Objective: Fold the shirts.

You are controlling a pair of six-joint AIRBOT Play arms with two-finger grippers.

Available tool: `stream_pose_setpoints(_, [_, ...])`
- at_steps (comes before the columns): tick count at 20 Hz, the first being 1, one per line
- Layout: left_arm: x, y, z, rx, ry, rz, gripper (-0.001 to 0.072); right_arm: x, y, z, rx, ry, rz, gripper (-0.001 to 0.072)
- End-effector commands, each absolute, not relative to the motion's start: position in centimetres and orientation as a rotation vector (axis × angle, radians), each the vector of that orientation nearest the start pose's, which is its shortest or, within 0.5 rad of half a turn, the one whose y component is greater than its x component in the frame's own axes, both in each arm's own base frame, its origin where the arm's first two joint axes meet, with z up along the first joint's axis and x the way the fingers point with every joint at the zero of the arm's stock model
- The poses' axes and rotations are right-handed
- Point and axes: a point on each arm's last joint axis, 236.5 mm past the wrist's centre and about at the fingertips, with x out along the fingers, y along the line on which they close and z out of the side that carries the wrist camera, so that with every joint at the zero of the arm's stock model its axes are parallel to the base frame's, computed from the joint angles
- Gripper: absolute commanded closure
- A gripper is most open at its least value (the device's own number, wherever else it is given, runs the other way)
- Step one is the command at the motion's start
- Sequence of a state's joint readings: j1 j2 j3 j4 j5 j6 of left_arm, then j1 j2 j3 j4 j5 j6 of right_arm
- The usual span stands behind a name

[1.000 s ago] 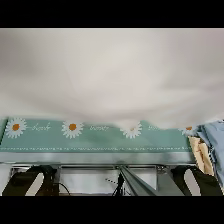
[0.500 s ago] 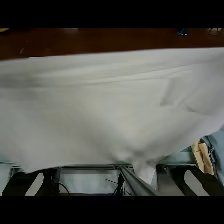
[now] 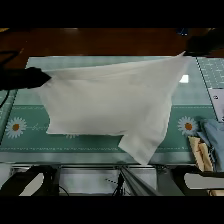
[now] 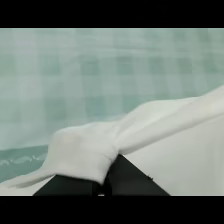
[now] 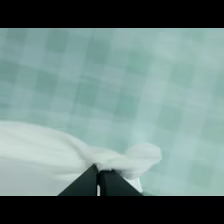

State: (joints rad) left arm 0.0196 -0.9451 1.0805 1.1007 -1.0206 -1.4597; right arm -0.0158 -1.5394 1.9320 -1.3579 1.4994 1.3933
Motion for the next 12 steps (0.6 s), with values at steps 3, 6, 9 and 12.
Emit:
stream_pose_setpoints(3, [48.0, -6.0, 6.5, -0.449, 0.728, -0.140, 0.0680, 54.6, 6.0, 8.4, 0.106, 1.032, 0.210, 0.0681])
stream_pose_setpoints(6, [51.5, -5.0, 4.8, -0.610, 0.644, -0.058, 0.0680, 57.8, 6.4, 7.1, 0.167, 0.953, 0.196, 0.0680])
stream_pose_setpoints(9, [53.8, -2.9, 3.8, -0.684, 0.556, 0.038, 0.0680, 59.8, 7.1, 5.5, 0.221, 0.911, 0.204, 0.0680])
stream_pose_setpoints(12, [54.6, -1.7, 2.0, -0.678, 0.539, 0.088, 0.0680, 60.8, 7.8, 2.6, 0.291, 0.935, 0.204, 0.0680])
